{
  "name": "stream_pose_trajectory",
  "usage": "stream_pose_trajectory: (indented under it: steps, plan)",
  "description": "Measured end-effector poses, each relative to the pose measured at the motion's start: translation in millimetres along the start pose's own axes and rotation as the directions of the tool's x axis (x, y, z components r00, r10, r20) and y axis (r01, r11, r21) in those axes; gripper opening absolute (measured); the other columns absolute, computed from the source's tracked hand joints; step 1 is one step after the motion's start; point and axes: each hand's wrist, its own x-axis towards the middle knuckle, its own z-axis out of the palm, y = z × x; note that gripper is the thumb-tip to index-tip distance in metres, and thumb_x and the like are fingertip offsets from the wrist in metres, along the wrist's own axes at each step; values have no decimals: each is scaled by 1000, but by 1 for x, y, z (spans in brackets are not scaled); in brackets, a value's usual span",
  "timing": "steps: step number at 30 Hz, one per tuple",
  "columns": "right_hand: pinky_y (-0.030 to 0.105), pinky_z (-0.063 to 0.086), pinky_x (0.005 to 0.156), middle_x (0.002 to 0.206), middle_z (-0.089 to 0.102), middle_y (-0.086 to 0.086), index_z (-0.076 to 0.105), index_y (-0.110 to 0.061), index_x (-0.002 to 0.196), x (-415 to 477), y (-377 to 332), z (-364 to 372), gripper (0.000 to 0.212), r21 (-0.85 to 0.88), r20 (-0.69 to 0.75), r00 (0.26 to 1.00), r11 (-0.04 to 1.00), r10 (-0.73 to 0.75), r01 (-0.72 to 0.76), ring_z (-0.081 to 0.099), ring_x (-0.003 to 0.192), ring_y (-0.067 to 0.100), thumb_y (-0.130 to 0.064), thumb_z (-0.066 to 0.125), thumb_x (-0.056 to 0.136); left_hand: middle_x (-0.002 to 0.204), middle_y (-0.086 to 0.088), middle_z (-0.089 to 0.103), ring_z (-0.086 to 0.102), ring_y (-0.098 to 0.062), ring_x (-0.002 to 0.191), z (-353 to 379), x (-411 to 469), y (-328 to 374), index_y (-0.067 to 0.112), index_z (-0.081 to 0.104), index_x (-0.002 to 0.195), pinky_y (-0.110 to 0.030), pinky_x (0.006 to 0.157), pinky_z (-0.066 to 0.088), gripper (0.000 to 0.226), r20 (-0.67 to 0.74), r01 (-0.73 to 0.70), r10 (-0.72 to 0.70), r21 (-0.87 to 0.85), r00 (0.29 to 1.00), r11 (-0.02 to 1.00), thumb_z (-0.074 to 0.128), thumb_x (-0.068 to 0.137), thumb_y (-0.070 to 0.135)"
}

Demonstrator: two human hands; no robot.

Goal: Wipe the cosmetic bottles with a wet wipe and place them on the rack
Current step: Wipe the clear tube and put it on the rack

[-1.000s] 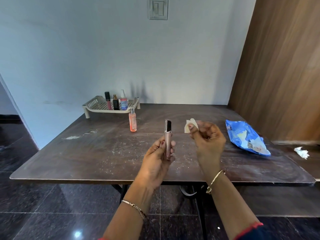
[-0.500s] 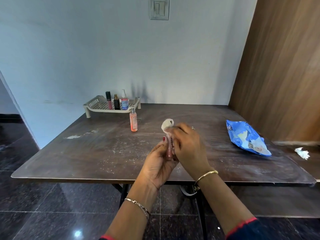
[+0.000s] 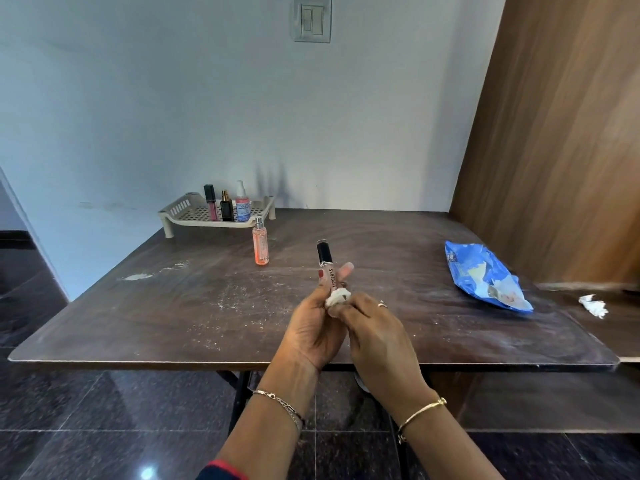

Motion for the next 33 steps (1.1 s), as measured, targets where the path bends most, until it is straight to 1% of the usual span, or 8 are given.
stream_pose_trajectory:
  steps: [6,12,15,18,22,24,28,33]
  plan:
    - [32,50,46,98,60,2,64,-12,102,0,10,-6,26,-124,28,993,986,-113,116,58,69,20,-4,65,77,68,0,53,51,-8,59,0,5,12,-3,57,114,-19,69,46,48,-14,-60,60,15,998,998,37,98,38]
    - [26,45,53,89,64,9,68,-6,102,42,15,-18,26,-80,-203,979,997,-12,-5,59,68,23,4,67,78,69,1,53,44,-8,54,-4,8,14,12,60,107,-19,50,35,29,-63,-105,105,9,992,994,37,99,26]
    - [25,39,52,91,60,9,66,-10,105,70,8,-22,29,-81,-186,981,994,61,-78,58,74,24,2,64,79,74,0,53,44,-8,52,-5,6,9,7,60,114,-18,45,37,32,-54,-75,77,31,996,997,39,98,24]
    - [26,37,53,93,61,7,67,-12,99,79,2,-16,26,-101,-103,994,994,32,-43,60,74,27,0,61,77,81,-3,59,52,-10,57,-4,5,8,8,63,102,-22,55,44,27,-40,-47,47,-7,998,999,42,96,23]
    - [31,43,57,94,61,4,68,-17,99,63,-7,2,21,-70,25,999,997,29,-27,60,75,26,-11,57,82,95,-12,62,64,-18,85,-4,6,12,2,61,105,-28,74,57,28,-21,-11,8,-120,1000,993,39,98,19]
    - [32,46,58,95,63,4,68,-17,100,54,-9,6,22,-63,18,998,997,52,-51,61,76,27,-10,57,81,93,-12,59,63,-17,87,-4,7,13,1,60,105,-26,78,56,26,-27,0,-4,-134,1000,991,42,96,18]
    - [35,46,59,94,63,6,68,-16,103,45,-7,6,26,23,11,995,995,96,-96,62,77,28,-9,53,82,102,-7,62,58,-18,107,-1,12,16,1,61,111,-32,111,37,39,-60,-24,13,-190,998,981,44,97,33]
    - [28,44,60,94,64,4,70,-16,101,35,-4,4,29,117,4,995,988,103,-102,62,79,24,0,59,80,80,-4,63,59,-12,72,3,18,24,4,74,76,-24,76,53,42,-75,-28,16,-169,997,985,47,96,29]
